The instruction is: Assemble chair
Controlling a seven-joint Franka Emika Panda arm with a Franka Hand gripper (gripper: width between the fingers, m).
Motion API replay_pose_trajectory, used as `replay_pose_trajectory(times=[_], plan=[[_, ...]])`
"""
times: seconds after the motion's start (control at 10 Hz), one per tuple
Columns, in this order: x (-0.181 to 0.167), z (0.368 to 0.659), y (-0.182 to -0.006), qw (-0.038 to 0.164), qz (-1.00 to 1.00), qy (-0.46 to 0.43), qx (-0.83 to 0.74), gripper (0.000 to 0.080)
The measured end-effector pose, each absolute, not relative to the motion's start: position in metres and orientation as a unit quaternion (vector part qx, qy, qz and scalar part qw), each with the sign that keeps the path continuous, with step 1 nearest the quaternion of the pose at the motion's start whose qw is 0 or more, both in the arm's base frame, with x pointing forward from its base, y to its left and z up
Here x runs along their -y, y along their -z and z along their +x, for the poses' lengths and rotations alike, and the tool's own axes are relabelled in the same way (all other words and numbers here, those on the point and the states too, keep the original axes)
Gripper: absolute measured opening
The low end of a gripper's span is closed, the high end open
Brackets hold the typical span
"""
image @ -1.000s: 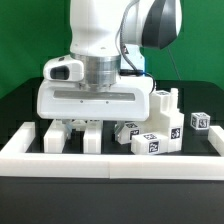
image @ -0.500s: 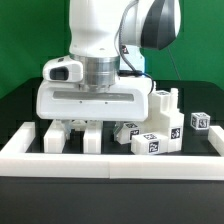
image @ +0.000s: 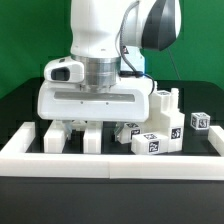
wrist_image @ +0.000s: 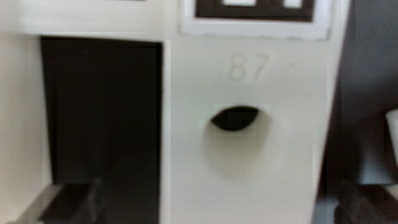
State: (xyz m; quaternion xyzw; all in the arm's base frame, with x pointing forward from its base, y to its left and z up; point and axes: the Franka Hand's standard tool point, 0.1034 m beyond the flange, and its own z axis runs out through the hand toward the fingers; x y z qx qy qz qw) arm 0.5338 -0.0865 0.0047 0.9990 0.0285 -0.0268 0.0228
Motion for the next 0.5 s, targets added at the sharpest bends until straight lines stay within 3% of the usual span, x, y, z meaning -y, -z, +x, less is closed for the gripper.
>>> replay_pose_trajectory(times=[0.2,0.3,0.4,0.5], plan=[[0.0866,0.5342,-0.0049,0.023,0.999,0.027,-0.028,0.0377],[0.0867,0.5343,-0.0050,0.023,0.999,0.026,-0.028,0.0377],[0.0870,0.5346,-0.0052,0.023,0.999,0.026,-0.028,0.0287],[0.0870,0.5346,-0.0052,0.023,0.999,0.026,-0.028,0.0287]])
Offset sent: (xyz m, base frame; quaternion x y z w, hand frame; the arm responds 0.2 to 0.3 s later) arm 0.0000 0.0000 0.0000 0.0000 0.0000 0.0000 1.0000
